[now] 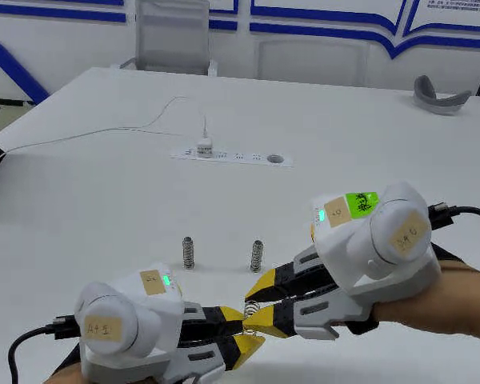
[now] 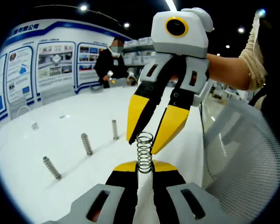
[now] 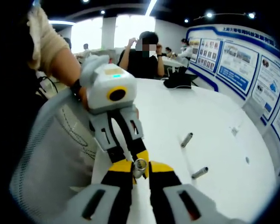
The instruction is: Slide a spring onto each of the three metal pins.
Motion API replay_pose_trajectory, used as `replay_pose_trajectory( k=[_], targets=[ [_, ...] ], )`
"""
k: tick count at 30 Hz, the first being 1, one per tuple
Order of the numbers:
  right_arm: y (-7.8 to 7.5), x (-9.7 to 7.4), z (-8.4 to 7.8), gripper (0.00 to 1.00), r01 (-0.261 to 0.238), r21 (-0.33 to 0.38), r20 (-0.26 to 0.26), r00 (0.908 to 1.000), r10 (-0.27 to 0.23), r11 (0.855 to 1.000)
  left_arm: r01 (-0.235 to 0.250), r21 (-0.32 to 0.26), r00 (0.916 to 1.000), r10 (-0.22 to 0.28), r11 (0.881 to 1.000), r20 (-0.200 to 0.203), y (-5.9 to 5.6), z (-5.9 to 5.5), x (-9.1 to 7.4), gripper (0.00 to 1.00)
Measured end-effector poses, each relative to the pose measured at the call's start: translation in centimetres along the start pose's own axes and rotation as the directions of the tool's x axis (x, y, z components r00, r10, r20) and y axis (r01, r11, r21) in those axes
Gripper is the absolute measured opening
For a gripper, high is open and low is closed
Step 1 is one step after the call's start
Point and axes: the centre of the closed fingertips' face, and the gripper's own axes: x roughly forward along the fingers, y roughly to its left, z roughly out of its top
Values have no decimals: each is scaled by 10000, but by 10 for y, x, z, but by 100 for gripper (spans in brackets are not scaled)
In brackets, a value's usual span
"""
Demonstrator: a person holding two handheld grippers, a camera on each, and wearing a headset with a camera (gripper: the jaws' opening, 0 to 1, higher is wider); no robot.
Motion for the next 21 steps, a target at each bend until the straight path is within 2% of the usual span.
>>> replay_pose_trajectory(
  k=[11,21],
  targets=[
    [0,0,2,12,-13,562,379,9993,-9,9984,-5,-36,10000,5,10000,63,0,1,0,10],
    [-6,0,4,12,187,806,548,9982,-232,9966,-360,109,9991,358,9993,226,7,3,-1,12]
  ],
)
